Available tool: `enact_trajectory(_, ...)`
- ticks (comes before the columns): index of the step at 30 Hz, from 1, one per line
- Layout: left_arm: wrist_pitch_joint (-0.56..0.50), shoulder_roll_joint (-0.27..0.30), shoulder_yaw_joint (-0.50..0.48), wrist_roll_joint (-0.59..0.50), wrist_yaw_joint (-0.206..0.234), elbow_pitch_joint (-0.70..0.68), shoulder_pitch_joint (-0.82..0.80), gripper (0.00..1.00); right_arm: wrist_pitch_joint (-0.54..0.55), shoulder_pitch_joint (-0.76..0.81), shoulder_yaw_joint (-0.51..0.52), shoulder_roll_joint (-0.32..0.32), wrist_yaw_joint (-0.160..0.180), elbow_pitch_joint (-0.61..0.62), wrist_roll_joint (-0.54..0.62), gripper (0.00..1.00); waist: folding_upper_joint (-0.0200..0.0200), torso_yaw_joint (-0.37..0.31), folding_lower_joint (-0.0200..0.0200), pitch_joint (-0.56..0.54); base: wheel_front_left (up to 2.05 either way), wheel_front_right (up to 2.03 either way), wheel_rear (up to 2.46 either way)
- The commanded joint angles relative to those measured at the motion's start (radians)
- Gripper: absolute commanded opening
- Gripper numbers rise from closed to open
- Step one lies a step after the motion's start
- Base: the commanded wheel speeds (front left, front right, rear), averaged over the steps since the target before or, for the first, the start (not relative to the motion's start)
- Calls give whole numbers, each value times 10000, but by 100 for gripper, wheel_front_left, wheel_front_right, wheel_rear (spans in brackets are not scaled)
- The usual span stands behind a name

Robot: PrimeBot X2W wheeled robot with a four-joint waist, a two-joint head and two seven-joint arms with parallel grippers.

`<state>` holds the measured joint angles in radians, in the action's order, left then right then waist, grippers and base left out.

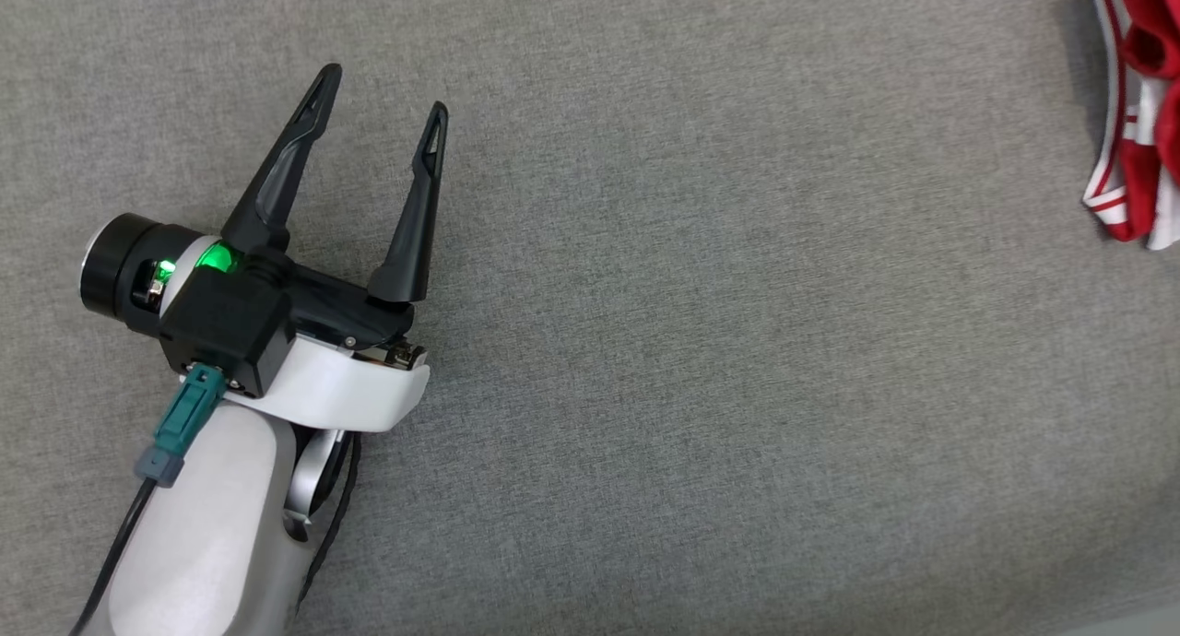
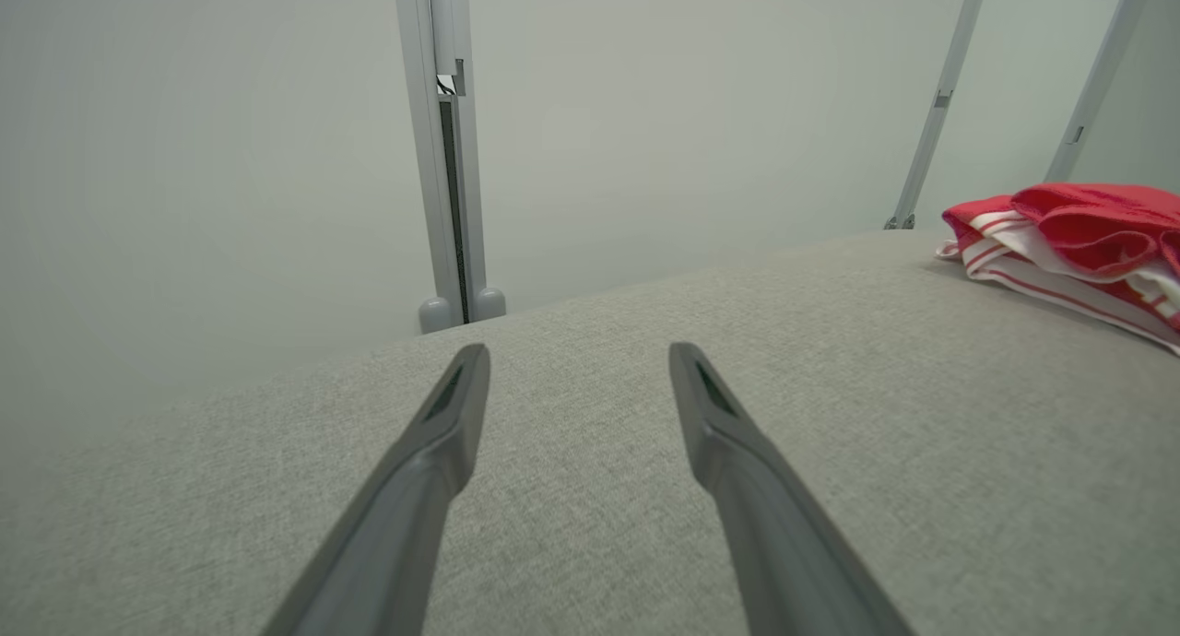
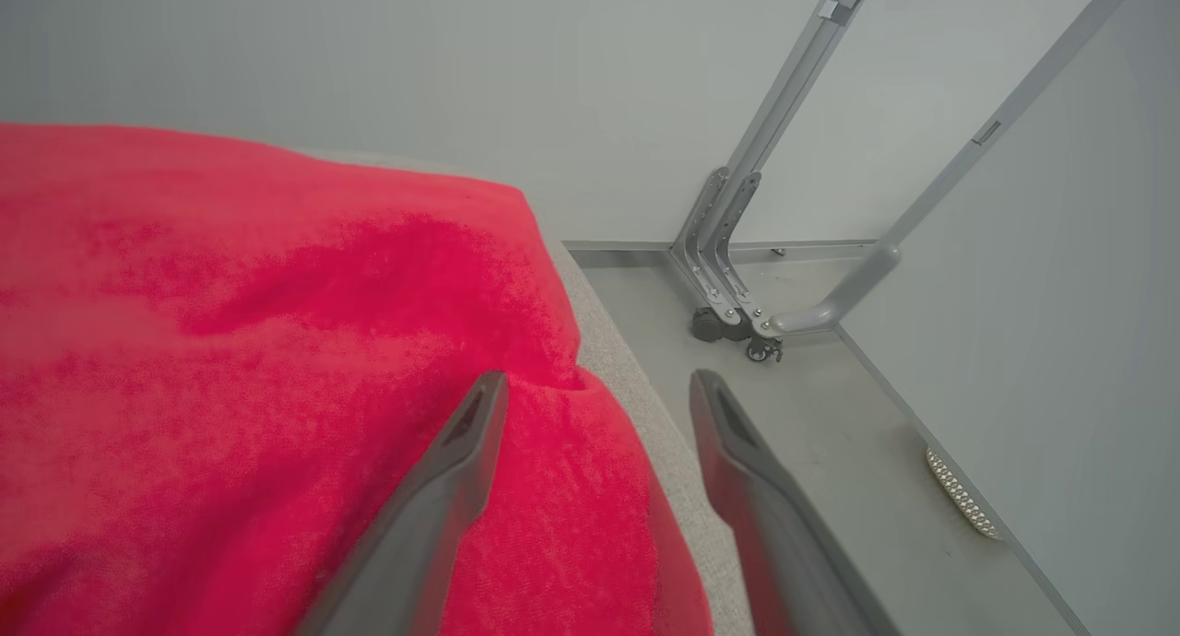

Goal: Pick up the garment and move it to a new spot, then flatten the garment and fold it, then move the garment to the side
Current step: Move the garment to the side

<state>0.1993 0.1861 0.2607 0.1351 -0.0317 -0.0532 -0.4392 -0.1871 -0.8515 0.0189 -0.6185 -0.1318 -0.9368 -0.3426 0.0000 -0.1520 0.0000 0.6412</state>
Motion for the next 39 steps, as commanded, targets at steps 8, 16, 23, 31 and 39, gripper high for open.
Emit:
enact_trajectory(8,150,51,-80,177,223,359,449,100,-698,661,350,838,19,-215,80,100,0,-371,0,-1170,0,0,0)
enact_trajectory(16,215,153,-298,440,492,603,1440,100,-788,2329,230,1918,20,1731,225,100,0,-748,0,-2326,0,0,0)
enact_trajectory(23,279,101,-472,713,706,784,2077,100,-787,3945,41,2912,20,4023,822,100,0,-442,0,-3119,0,0,0)
enact_trajectory(31,417,-136,-652,991,1008,1072,2569,100,-230,5442,-448,3928,20,6293,1189,100,0,621,0,-3849,0,0,0)
enact_trajectory(39,557,-166,-1102,1313,1307,1314,3264,100,566,6561,-674,4463,20,7908,1414,100,0,1598,0,-4453,0,0,0)
